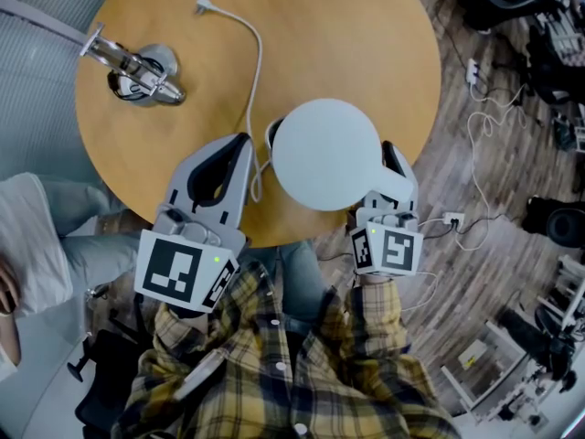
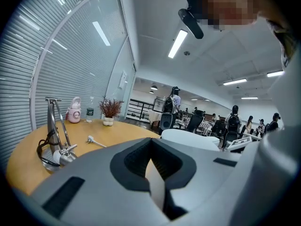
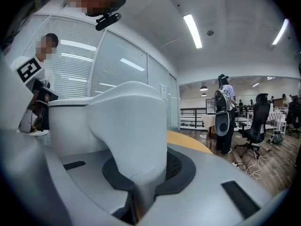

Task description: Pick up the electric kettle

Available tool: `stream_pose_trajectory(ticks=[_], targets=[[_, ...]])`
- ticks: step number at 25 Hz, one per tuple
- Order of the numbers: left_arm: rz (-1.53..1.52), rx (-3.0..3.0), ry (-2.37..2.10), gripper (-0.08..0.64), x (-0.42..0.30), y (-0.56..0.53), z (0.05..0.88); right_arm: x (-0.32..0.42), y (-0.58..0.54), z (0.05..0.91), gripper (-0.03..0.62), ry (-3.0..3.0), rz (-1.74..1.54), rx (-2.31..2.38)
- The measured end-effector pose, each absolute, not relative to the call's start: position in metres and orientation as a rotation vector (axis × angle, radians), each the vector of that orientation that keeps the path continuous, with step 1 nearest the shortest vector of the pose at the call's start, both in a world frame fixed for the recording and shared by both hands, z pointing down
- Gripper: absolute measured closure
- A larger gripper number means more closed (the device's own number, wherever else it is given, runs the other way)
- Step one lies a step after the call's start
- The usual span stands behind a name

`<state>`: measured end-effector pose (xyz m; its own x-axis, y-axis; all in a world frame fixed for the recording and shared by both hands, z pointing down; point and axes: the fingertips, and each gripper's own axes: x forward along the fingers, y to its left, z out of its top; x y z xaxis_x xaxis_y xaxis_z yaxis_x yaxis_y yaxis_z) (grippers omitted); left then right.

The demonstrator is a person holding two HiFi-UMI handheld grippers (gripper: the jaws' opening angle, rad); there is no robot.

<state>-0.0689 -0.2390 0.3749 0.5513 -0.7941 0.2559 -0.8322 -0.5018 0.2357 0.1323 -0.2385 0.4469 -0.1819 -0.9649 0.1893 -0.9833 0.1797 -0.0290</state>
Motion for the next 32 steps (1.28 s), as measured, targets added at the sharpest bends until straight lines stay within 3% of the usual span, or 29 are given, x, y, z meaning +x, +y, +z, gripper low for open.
stream_pose_trajectory(ticks=[7, 32], targets=[[0.146, 2.467, -1.362, 0.557, -0.07, -0.245, 0.366, 0.129, -0.239, 0.45, 0.557, -2.277, 0.168, 1.901], [0.091, 2.496, -1.468, 0.557, -0.077, -0.259, 0.314, 0.124, -0.261, 0.43, 0.557, -2.309, 0.168, 1.899]])
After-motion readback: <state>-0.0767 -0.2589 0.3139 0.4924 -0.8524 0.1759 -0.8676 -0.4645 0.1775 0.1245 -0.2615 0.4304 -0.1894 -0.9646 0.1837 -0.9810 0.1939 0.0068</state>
